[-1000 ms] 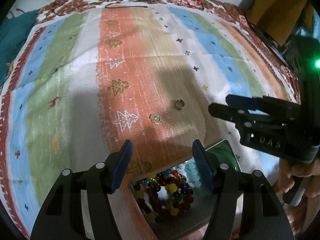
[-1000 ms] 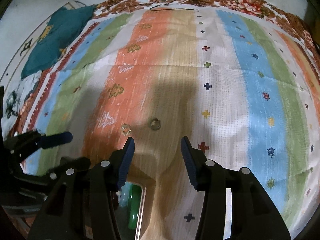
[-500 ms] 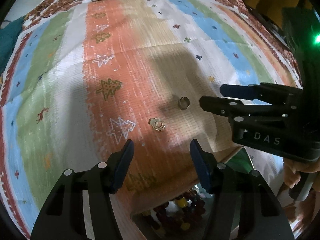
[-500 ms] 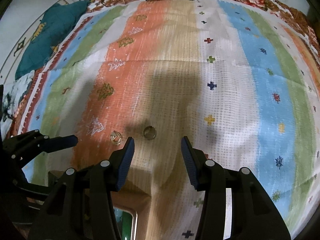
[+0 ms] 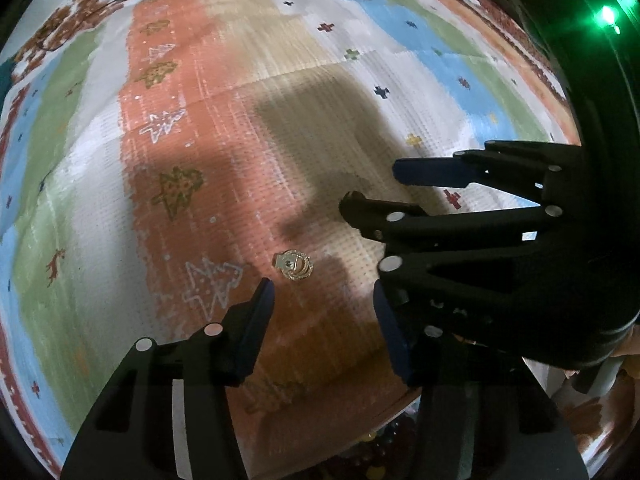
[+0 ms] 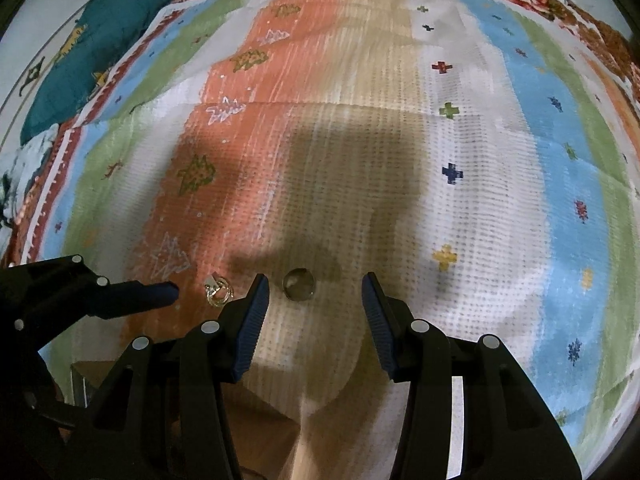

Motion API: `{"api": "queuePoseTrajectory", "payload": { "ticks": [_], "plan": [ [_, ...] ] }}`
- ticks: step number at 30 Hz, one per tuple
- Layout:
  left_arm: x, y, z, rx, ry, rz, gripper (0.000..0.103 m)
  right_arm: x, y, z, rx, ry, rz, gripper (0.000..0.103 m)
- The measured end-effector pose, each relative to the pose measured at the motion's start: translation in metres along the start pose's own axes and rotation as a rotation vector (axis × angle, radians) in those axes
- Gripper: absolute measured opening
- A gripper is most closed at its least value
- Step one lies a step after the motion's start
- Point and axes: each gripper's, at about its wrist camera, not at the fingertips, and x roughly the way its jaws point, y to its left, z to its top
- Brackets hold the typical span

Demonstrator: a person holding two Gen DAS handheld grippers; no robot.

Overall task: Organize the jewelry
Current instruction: 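Grasp the gold charm ring with left tool while right tool grasps the silver ring, then lift both small rings and carry them back over the silver tin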

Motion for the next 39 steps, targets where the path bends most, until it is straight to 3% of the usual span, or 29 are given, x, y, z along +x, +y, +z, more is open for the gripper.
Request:
{"api": "queuePoseTrajectory", "payload": {
  "ticks": [5,8,11,23,29,39],
  "plan": [
    [0.008,-0.001,0.004,0.021,0.018,0.011,0.047,0.006,-0.001,0.003,0.007,0.013,0.018,0.048],
    [0.01,-0.001,0.006,0.025,0.02,0.007,0.046,0.011,-0.002,0.004,0.019,0.03,0.048,0.042],
    [0.009,0.002,0.007,0.025,0.024,0.011,0.039,0.014,-0.002,0.004,0.016,0.035,0.041,0.04],
    [0.022,0.01,0.015,0.0,0.046,0.023,0.029,0.018,-0.006,0.004,0.017,0.039,0.011,0.021],
    [0.025,0.01,0.015,-0.009,0.053,0.045,0.016,0.018,-0.009,0.005,0.017,0.039,0.007,0.02],
    [0.01,0.022,0.011,-0.035,0.021,0.024,0.005,0.013,-0.007,0.003,0.026,0.029,0.011,0.02]
  ]
}}
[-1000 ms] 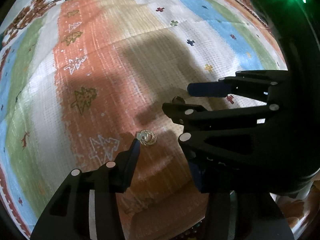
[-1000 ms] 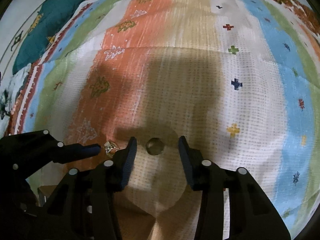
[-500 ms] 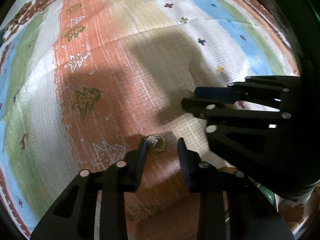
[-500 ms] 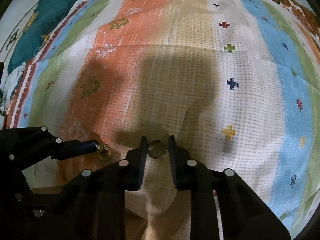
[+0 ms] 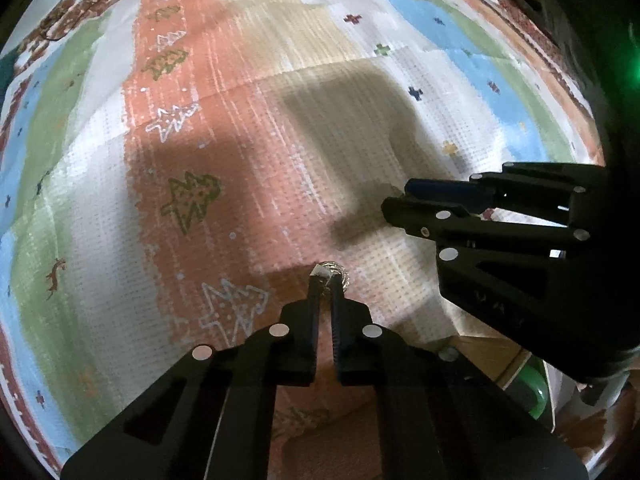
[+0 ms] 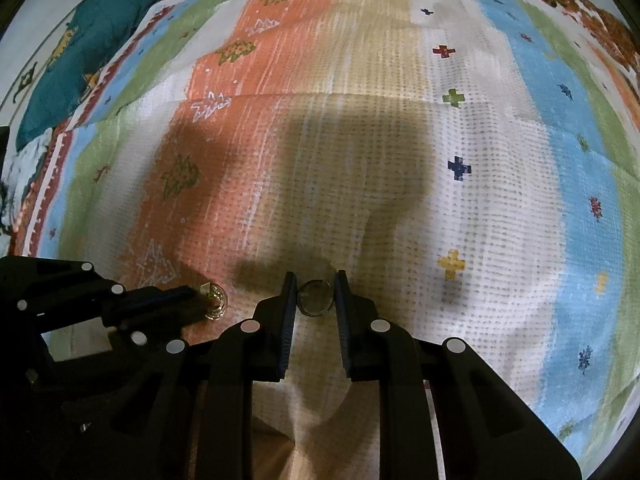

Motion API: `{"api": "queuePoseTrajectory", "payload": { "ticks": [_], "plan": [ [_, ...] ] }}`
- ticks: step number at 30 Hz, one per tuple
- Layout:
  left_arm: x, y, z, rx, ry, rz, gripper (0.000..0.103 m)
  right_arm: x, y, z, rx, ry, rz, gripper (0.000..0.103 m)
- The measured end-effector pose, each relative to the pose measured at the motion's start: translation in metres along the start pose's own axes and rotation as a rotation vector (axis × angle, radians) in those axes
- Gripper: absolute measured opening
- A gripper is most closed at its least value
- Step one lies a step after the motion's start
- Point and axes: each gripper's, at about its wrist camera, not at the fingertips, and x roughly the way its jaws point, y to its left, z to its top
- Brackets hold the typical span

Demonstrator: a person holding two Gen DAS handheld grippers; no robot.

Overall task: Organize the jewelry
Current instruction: 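Lift both small rings and carry them back over the silver tin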

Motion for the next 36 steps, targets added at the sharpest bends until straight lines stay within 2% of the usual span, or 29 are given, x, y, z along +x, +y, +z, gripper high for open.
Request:
{"api": "queuePoseTrajectory", "payload": {
  "ticks": [12,13,16,31,34,36],
  "plan": [
    [-0.012,0.003,-0.003,-0.045,-0.035,-0.009,0.002,-0.019,0.004,-0.007,-0.007,-0.037,-0.009,0.02],
    [-0.011,0.002,-0.001,-0.049,-0.029,-0.014,0.003,-0.02,0.005,-0.008,-0.009,-0.038,-0.009,0.02],
    [-0.008,-0.002,0.001,-0.046,-0.023,-0.017,0.02,-0.021,0.005,-0.009,-0.009,-0.041,-0.007,0.02],
    [0.016,-0.015,0.011,-0.001,0.04,0.012,0.033,-0.013,-0.015,-0.001,0.032,-0.029,-0.014,0.02],
    [0.02,-0.018,0.013,0.008,0.055,0.03,0.032,-0.011,-0.013,-0.001,0.027,-0.022,-0.016,0.02],
    [0.021,-0.017,0.013,0.0,0.055,0.065,0.02,-0.01,-0.012,-0.002,0.022,-0.02,-0.017,0.02]
  ]
}}
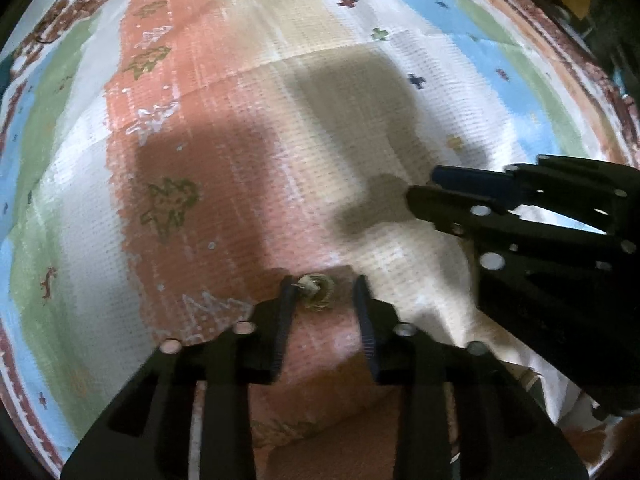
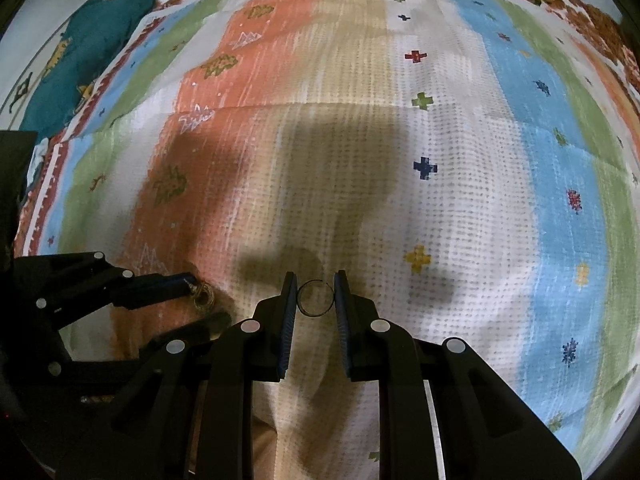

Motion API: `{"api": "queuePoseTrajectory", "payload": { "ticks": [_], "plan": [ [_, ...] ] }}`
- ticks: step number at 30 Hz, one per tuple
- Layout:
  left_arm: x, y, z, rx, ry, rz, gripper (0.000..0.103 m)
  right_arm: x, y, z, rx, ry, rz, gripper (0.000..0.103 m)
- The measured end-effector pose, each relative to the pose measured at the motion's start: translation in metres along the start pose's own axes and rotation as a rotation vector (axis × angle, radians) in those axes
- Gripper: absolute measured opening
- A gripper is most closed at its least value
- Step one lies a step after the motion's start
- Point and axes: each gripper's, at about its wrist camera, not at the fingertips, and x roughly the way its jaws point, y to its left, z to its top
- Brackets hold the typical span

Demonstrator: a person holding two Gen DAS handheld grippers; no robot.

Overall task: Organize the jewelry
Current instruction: 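Lift both small rings and carry them back over the silver tin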

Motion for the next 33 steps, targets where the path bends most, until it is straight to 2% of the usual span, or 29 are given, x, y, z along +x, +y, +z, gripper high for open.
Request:
{"api": "queuePoseTrajectory", "payload": {
  "ticks": [2,12,21,28,33],
  "plan": [
    [0.0,0.0,0.002,-0.01,-0.003,-0.006,0.017,0.0,0.0,0.0,0.001,0.0,0.0,0.02],
    [-0.014,0.009,-0.008,-0.036,-0.037,-0.022,0.016,-0.007,0.003,-0.002,-0.019,-0.015,-0.002,0.02],
    [-0.061,0.031,-0.031,-0.109,-0.141,-0.059,0.016,-0.022,0.018,-0.015,-0.064,-0.037,0.0,0.02],
    [-0.096,0.026,-0.04,-0.139,-0.24,-0.108,0.016,-0.051,0.03,-0.026,-0.096,-0.098,0.014,0.02],
    [-0.103,0.018,-0.046,-0.148,-0.27,-0.113,0.016,-0.068,0.038,-0.034,-0.117,-0.133,0.013,0.02]
  ]
}}
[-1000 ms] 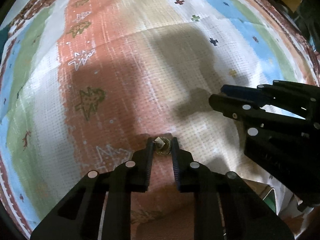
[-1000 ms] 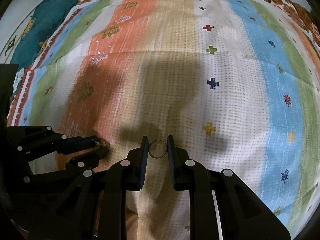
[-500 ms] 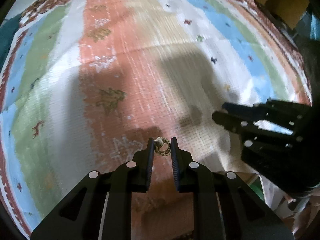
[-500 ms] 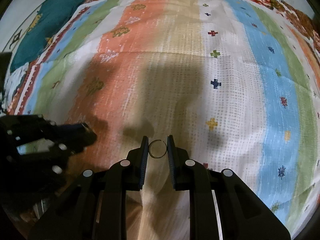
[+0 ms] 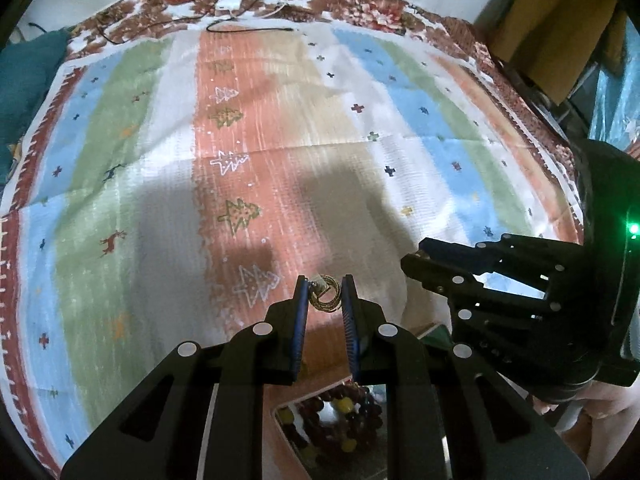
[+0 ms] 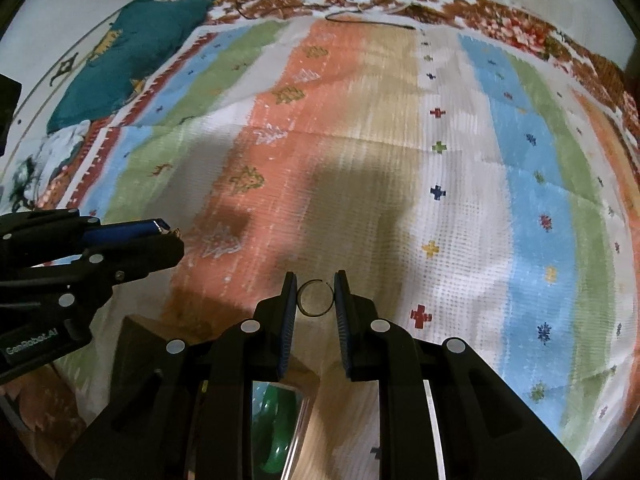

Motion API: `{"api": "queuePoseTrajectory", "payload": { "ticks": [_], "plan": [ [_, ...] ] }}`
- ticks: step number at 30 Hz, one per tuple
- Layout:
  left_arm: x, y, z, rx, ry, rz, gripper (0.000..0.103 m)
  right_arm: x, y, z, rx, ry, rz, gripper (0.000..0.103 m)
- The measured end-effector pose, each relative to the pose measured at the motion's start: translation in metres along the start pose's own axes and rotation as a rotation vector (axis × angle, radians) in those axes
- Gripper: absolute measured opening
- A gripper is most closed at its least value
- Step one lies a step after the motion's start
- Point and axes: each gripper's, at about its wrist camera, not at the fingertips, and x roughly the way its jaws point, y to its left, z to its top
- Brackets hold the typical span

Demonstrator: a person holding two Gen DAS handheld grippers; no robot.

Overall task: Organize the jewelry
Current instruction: 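Lift both small rings and carry them back over the silver tin, then lower both tools into the tin and open them to release the rings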

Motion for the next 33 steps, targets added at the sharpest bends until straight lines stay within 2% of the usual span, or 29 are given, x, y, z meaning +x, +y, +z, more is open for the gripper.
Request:
{"api": "queuePoseTrajectory", "payload": {
  "ticks": [11,19,24,29,33],
  "plan": [
    [-0.015,-0.002,-0.018,-0.012,-0.049,0.031,0.016,-0.02,0.007,-0.014,-0.009,-0.034,0.006,0.02],
    [-0.032,-0.002,-0.029,-0.054,-0.105,0.025,0.016,-0.037,0.014,-0.021,-0.031,-0.079,0.011,0.02],
    [-0.04,-0.009,-0.039,-0.042,-0.129,0.034,0.016,-0.044,0.019,-0.027,-0.045,-0.096,0.018,0.02],
    [-0.055,-0.015,-0.049,-0.037,-0.192,0.049,0.016,-0.053,0.019,-0.033,-0.048,-0.137,0.017,0.02],
    [-0.058,-0.019,-0.057,-0.024,-0.202,0.075,0.016,-0.055,0.02,-0.039,-0.048,-0.136,0.029,0.02]
  ]
}}
